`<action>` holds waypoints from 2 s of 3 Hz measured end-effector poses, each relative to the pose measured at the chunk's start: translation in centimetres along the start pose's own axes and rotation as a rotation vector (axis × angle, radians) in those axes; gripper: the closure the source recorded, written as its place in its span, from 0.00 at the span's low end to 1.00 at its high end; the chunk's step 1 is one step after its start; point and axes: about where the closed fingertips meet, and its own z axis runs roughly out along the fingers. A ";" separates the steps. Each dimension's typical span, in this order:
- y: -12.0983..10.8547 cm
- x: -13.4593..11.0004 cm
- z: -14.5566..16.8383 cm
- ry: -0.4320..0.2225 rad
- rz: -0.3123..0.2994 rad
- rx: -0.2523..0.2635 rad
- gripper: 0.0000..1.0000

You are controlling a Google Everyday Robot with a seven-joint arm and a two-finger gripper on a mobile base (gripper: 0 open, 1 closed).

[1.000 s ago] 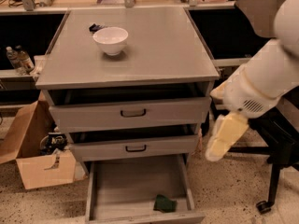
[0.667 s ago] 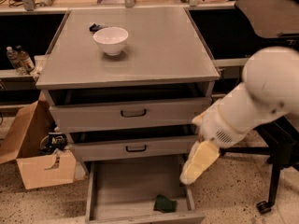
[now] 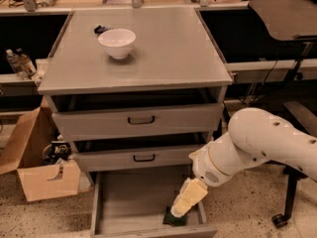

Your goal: Pick sponge from bottom drawer and place on counter

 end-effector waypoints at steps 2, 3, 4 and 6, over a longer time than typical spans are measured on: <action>-0.4 0.7 1.5 -0.007 0.018 -0.023 0.00; -0.6 4.1 6.8 -0.018 0.049 -0.055 0.00; -0.1 8.8 13.7 -0.052 0.097 -0.068 0.00; -10.1 14.6 24.2 -0.245 0.149 0.064 0.00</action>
Offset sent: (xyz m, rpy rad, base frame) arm 0.0064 0.0005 -0.0439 0.0499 0.0665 -0.0206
